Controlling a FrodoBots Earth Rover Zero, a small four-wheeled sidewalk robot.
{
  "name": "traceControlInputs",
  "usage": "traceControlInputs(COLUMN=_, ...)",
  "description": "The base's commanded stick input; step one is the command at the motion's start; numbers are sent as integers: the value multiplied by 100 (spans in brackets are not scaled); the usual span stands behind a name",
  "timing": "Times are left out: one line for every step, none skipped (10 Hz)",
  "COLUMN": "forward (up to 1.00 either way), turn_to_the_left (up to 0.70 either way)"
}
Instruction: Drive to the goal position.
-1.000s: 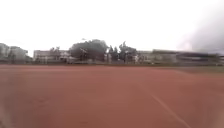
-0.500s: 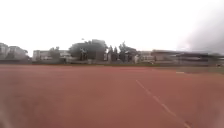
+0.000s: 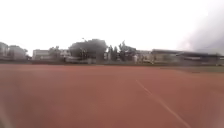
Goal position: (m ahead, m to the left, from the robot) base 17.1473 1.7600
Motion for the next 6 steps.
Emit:
traceControlInputs(forward=30, turn_to_the_left=0)
traceControlInputs(forward=30, turn_to_the_left=0)
traceControlInputs(forward=30, turn_to_the_left=0)
traceControlInputs(forward=30, turn_to_the_left=0)
traceControlInputs(forward=30, turn_to_the_left=0)
traceControlInputs(forward=30, turn_to_the_left=0)
